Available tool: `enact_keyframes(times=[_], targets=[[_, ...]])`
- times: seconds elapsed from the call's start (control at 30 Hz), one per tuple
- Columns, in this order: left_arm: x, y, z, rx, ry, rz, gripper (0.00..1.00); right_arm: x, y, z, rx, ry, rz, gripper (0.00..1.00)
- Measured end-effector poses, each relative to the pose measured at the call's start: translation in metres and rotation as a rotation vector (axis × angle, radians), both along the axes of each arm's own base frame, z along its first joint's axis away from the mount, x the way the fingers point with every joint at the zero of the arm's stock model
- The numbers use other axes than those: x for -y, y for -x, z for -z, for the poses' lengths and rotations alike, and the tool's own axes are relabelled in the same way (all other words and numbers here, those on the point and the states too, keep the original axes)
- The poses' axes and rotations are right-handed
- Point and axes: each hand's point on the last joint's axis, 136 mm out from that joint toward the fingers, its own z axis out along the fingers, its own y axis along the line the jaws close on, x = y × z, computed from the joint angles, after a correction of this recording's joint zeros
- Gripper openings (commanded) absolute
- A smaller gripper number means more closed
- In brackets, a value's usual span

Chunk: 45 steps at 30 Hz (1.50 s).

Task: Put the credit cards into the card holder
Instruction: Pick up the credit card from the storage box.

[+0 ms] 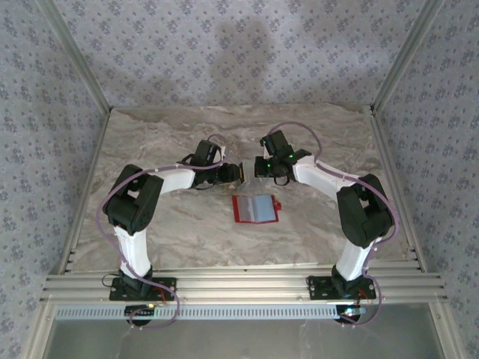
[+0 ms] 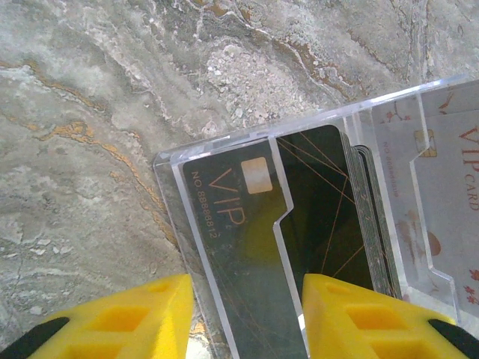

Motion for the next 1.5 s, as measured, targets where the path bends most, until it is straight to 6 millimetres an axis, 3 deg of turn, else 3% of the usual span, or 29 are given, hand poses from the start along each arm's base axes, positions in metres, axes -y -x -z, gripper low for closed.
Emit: enact_keyframes(times=[0.07, 0.57, 1.1, 1.3, 1.5], targets=[[0.0, 0.0, 0.0, -0.001, 0.0, 0.0, 0.42, 0.0, 0.0, 0.0, 0.0, -0.001, 0.002, 0.0], [-0.007, -0.004, -0.001, -0.017, 0.017, -0.02, 0.42, 0.02, 0.003, -0.009, 0.023, 0.014, 0.046, 0.0], [-0.011, -0.007, -0.007, -0.011, 0.026, -0.032, 0.41, 0.04, 0.004, -0.001, 0.004, 0.045, 0.09, 0.0], [-0.01, -0.005, -0.013, -0.005, 0.024, -0.03, 0.36, 0.039, 0.009, -0.008, 0.01, 0.018, 0.081, 0.0], [0.006, 0.005, -0.038, 0.031, 0.039, 0.001, 0.19, 0.04, 0.009, -0.011, 0.011, -0.01, 0.079, 0.0]])
